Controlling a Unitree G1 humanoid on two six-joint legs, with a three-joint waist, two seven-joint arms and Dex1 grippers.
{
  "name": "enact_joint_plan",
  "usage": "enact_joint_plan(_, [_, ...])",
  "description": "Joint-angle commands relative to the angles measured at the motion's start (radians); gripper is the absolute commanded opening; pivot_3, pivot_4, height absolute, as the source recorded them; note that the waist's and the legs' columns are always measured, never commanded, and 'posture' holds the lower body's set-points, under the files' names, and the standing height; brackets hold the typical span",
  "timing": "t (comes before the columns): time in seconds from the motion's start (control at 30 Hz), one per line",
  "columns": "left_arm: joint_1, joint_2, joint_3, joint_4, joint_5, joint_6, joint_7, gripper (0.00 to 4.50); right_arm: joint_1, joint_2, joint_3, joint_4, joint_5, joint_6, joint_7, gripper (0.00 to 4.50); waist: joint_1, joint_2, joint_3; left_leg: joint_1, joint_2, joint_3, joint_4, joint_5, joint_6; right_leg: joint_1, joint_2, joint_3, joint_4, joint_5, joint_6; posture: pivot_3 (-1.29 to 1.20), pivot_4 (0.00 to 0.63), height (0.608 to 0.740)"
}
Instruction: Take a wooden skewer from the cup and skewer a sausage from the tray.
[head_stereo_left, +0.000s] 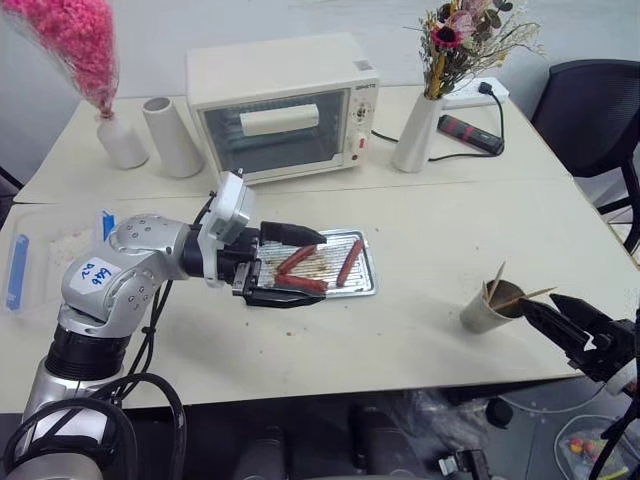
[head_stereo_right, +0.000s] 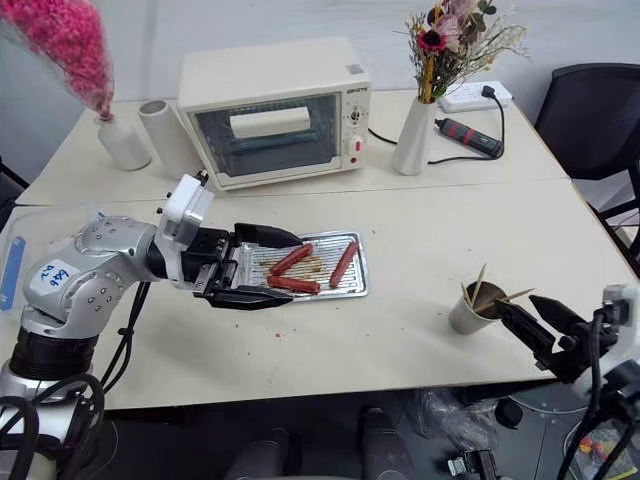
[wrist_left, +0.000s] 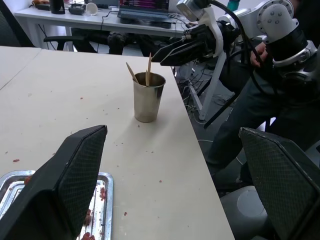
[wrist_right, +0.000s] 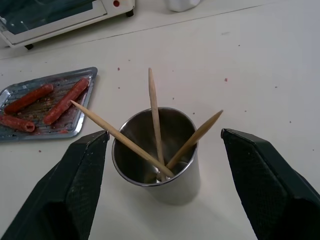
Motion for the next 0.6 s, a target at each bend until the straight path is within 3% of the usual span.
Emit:
enact_joint_plan(0.03, [-0.018, -0.004, 0.009, -0.015, 0.007, -0.011, -0.004, 4.5, 0.007, -0.002, 0.016, 0.015, 0.033, -0.061, -0.042, 3.74, 0.001, 0.0, 0.0, 0.0, 0.0, 0.0, 0.0, 0.0, 0.0, 0.0, 0.0, 0.0, 0.0, 0.0, 0.0, 0.0, 0.15, 0.74])
enact_joint_plan(0.17, [-0.024, -0.012, 0.006, -0.015, 0.013, -0.013, 0.001, 4.5, -0.008, -0.015, 0.046, 0.063, 0.044, -0.111, -0.077, 3.56, 0.001, 0.0, 0.0, -0.002, 0.0, -0.001, 0.0, 0.0, 0.0, -0.001, 0.0, 0.0, -0.001, 0.0, 0.0, 0.0, 0.15, 0.74])
enact_joint_plan(0.27, [-0.029, -0.017, 0.007, -0.017, 0.018, -0.011, 0.002, 4.5, -0.009, -0.021, 0.072, 0.086, 0.055, -0.142, -0.099, 2.84, 0.001, 0.0, 0.0, -0.003, 0.0, -0.001, 0.0, 0.0, 0.0, -0.001, 0.0, 0.0, -0.001, 0.0, 0.0, 0.0, 0.15, 0.74])
enact_joint_plan(0.5, [-0.035, -0.018, 0.013, -0.007, 0.03, -0.016, -0.005, 4.5, 0.016, -0.041, 0.099, 0.094, 0.089, -0.192, -0.129, 0.36, 0.001, 0.0, 0.0, -0.003, 0.0, -0.001, 0.0, 0.0, 0.0, -0.001, 0.0, -0.001, -0.002, 0.0, 0.0, 0.0, 0.15, 0.74])
enact_joint_plan(0.6, [-0.039, -0.022, 0.014, -0.001, 0.036, -0.019, -0.006, 4.5, 0.018, -0.056, 0.103, 0.098, 0.106, -0.207, -0.146, 0.36, 0.001, 0.0, 0.0, -0.003, 0.0, -0.001, 0.0, 0.0, 0.0, -0.001, 0.0, -0.001, -0.002, 0.0, 0.0, 0.0, 0.15, 0.74])
